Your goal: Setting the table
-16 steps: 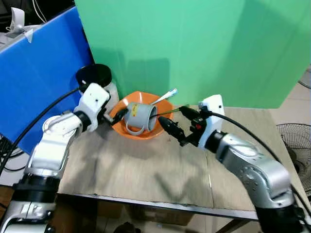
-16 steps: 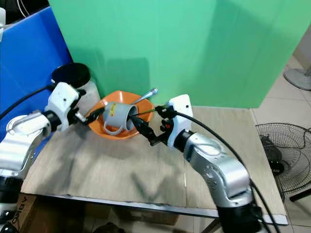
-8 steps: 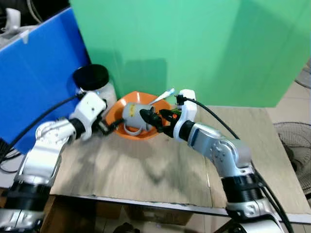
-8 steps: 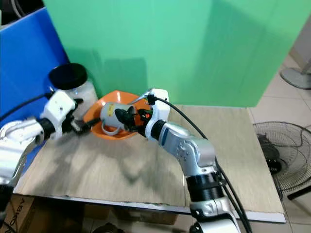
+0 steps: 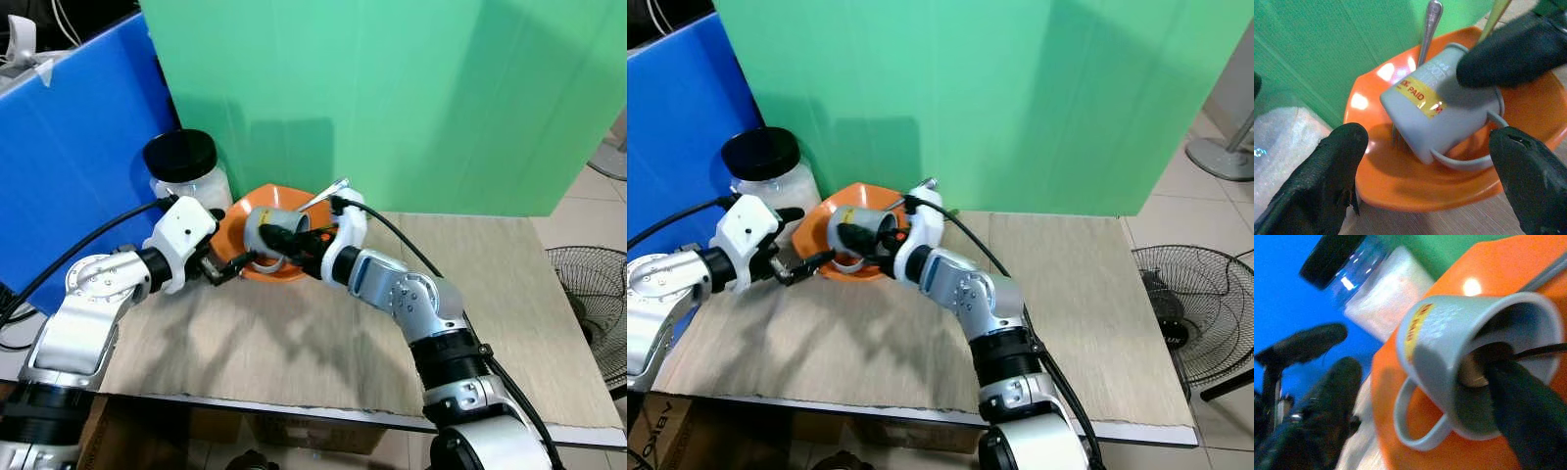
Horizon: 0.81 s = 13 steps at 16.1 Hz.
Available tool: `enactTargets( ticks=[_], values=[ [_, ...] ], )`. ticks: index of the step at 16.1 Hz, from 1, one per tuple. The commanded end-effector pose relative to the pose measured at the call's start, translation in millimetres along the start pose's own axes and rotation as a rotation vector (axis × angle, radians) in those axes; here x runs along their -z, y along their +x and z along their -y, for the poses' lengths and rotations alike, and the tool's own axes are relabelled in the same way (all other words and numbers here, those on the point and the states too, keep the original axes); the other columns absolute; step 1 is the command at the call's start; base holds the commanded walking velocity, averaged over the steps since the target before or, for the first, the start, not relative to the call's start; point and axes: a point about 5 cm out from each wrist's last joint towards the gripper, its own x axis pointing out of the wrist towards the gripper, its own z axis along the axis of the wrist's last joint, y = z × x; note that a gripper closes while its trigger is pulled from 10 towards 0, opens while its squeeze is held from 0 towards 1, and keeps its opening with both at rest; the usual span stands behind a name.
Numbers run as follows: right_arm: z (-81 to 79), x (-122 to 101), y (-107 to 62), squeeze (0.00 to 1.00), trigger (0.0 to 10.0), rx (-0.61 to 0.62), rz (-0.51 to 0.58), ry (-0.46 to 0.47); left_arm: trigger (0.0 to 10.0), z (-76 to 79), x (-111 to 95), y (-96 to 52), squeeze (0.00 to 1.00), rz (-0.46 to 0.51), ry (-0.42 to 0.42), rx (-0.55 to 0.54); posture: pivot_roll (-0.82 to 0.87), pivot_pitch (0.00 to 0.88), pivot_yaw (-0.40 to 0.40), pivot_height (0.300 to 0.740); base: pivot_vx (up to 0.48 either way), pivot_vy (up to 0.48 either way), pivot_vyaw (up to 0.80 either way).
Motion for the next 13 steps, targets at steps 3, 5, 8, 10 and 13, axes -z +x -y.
enactTargets(
  ticks=[3, 5, 8, 10, 13],
  values=[
    [-6.4, 0, 9.9, 0.00, 0.0, -0.056, 0.037, 0.093, 10.0, 2.9, -5, -3.4, 0.00, 0.009, 0.008, 0.019, 0.12, 0.000, 0.013, 0.740, 0.000, 0.000, 0.00],
    [-5.4, 2, 12.5, 0.00, 0.0, -0.071, 0.035, 0.123, 10.0, 6.8, -5, -7.0, 0.00, 0.012, 0.002, 0.048, 0.13, 0.000, 0.013, 0.740, 0.000, 0.000, 0.00],
    [-7.0, 7, 17.6, 0.00, 0.0, -0.091, 0.008, 0.115, 10.0, 10.9, -4, -11.3, 0.00, 0.005, -0.003, 0.069, 0.13, 0.000, 0.010, 0.740, 0.000, 0.000, 0.00],
    [-8.4, 13, 22.7, 0.00, 0.0, -0.103, -0.016, 0.109, 10.0, 12.2, -3, -12.8, 0.00, -0.002, -0.006, 0.072, 0.14, 0.000, 0.006, 0.740, 0.000, 0.000, 0.00],
    [-12.4, 17, 26.0, 0.00, 0.0, -0.125, -0.026, 0.114, 10.0, 12.5, -4, -14.3, 0.00, -0.003, -0.009, 0.064, 0.15, 0.000, 0.000, 0.740, 0.000, 0.000, 0.00]
  ],
)
